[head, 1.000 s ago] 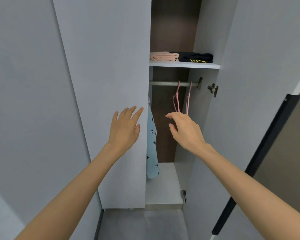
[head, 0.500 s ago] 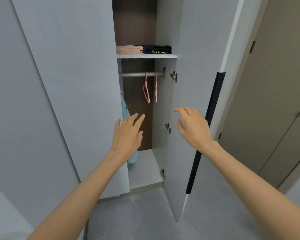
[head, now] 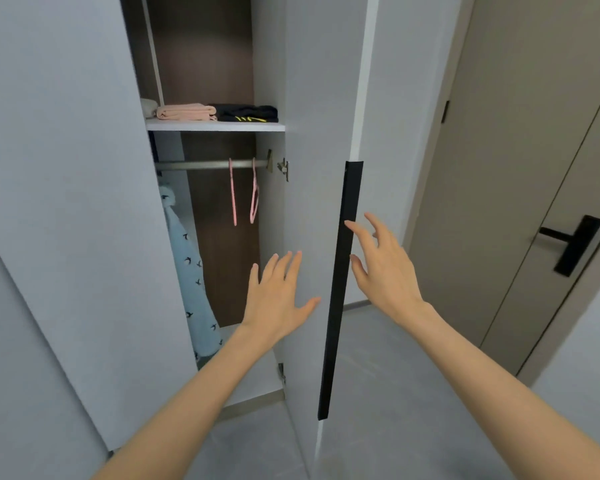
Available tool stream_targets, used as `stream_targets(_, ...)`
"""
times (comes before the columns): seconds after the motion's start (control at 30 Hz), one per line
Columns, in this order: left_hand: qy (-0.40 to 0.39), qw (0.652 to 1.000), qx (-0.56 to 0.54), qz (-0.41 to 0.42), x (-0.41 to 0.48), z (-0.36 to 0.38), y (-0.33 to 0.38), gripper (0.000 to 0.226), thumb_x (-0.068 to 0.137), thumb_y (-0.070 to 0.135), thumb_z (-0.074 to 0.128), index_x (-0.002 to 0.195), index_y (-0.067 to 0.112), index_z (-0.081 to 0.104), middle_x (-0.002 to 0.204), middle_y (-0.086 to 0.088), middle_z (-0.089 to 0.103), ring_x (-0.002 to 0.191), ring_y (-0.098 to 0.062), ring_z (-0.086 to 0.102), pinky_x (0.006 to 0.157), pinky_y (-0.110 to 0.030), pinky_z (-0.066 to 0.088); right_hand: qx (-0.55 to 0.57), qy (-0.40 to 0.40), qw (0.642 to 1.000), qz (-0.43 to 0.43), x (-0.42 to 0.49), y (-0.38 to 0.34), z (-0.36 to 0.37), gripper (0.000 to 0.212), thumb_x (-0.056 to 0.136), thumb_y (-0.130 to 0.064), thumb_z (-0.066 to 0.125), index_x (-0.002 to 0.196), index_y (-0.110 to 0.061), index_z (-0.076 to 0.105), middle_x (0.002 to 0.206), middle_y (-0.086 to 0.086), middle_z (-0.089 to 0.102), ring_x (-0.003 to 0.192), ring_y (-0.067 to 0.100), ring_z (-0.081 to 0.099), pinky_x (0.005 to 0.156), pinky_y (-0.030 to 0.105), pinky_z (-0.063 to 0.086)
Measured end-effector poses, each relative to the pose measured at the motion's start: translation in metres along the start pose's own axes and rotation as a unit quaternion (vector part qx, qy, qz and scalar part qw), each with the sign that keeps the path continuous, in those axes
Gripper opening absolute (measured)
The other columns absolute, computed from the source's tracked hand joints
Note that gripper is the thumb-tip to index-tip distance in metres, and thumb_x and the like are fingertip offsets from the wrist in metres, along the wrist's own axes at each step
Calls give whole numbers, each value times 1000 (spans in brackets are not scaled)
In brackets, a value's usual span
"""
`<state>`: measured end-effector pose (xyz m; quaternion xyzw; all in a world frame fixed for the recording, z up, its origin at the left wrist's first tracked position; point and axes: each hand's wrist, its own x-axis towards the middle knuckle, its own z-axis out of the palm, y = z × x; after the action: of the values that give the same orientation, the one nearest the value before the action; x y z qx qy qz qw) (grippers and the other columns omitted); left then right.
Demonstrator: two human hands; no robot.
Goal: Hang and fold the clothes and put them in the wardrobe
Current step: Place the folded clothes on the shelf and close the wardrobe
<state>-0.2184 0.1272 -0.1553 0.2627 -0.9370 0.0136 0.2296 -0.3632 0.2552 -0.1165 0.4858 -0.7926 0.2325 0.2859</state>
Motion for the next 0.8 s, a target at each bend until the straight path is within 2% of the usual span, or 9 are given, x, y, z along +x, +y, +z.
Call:
stream_targets(0.17, -18, 999, -17, -38, 46, 44, 45, 95, 85, 68, 39, 151, 14, -4, 159, -4, 6, 146, -23, 5, 117, -47, 10, 10, -31, 999, -29, 26, 47, 25, 62, 95, -21, 53, 150, -26, 25, 155, 16, 21, 117, 32, 52, 78, 43, 54)
stream_targets(0.33, -26, 995, -44, -86, 82, 74, 69, 100, 83, 69, 44, 150, 15, -7, 159, -6, 6, 146, -25, 7, 116, -46, 13, 23, -59, 994, -88, 52, 79, 52, 66, 98, -23, 49, 152, -29, 12, 159, 12, 15, 97, 24, 61, 73, 33, 52)
stream_targets(0.47, -17, 991, -70, -110, 101, 94, 83, 105, 79, 69, 51, 151, 16, -6, 159, -4, 7, 146, -26, 6, 116, -46, 13, 70, -52, 987, -136, 65, 95, 67, 66, 96, -18, 51, 152, -28, 15, 156, 11, 23, 112, 26, 58, 79, 32, 52)
stream_targets(0.57, -7, 988, -78, -133, 115, 102, 87, 107, 79, 68, 53, 150, 12, -4, 159, -4, 5, 146, -27, 5, 116, -45, 13, 111, -28, 982, -151, 70, 98, 72, 66, 94, -9, 53, 151, -20, 22, 151, 15, 34, 120, 31, 55, 87, 39, 53)
stream_targets(0.63, 11, 985, -95, -145, 121, 104, 85, 103, 81, 64, 54, 150, 12, -2, 158, -5, 12, 146, -27, 8, 117, -44, 15, 127, -18, 980, -150, 72, 97, 74, 65, 93, -7, 54, 150, -17, 24, 148, 16, 39, 124, 31, 52, 93, 42, 51)
stream_targets(0.8, 50, 978, -118, -164, 121, 108, 69, 90, 86, 52, 56, 151, 16, 4, 142, -5, 46, 143, -26, 20, 115, -44, 24, 132, 1, 976, -172, 73, 93, 79, 63, 91, -5, 54, 148, -12, 28, 141, 17, 47, 118, 30, 56, 87, 41, 54)
